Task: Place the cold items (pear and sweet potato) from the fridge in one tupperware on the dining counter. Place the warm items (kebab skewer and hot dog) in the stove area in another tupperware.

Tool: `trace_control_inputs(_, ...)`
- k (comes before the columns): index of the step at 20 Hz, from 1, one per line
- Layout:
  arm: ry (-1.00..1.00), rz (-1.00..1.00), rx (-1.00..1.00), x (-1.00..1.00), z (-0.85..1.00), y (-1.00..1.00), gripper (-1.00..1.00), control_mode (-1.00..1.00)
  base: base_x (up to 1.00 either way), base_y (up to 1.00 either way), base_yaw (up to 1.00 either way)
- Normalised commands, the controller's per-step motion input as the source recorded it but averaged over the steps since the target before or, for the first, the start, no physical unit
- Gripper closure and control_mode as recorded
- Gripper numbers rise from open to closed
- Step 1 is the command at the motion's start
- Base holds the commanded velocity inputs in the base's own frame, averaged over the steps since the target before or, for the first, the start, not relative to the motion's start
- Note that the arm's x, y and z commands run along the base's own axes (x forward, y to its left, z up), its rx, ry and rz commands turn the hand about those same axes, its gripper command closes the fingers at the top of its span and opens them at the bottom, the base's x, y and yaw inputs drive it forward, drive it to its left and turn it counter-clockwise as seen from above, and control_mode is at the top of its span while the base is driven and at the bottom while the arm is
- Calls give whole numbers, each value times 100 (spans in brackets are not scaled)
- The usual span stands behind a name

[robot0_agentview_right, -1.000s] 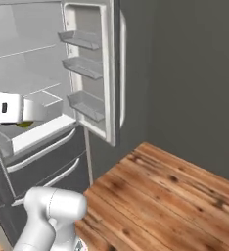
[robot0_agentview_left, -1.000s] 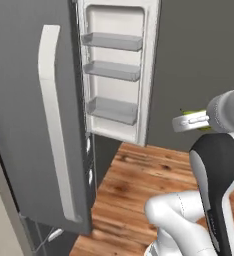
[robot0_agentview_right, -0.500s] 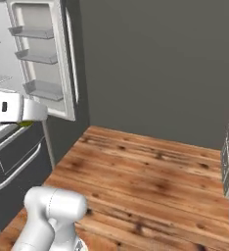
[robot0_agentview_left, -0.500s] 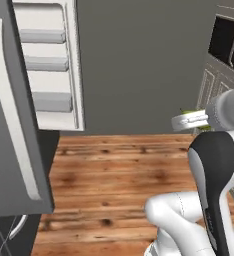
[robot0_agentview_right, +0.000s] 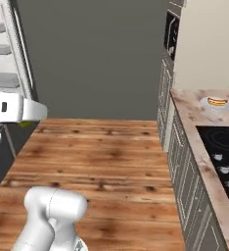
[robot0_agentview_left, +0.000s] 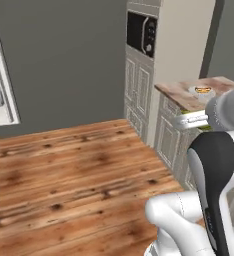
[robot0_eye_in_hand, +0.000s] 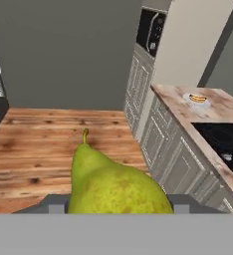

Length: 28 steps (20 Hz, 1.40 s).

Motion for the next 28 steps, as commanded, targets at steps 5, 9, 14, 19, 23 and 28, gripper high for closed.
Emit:
trace_control_inputs(5, 0, 0, 0, 0, 0, 0, 100, 100, -100, -62, -49)
trace_control_inputs(9, 0, 0, 0, 0, 0, 0, 100, 100, -100, -65, -50)
trace_control_inputs(14, 0, 0, 0, 0, 0, 0, 100, 100, -86, -86, -49)
trace_control_inputs(19, 0, 0, 0, 0, 0, 0, 100, 100, -41, -100, -38)
trace_control_inputs(23, 0, 0, 0, 0, 0, 0, 100, 100, 7, -100, -31)
trace_control_inputs(28, 0, 0, 0, 0, 0, 0, 100, 100, 33, -100, -26)
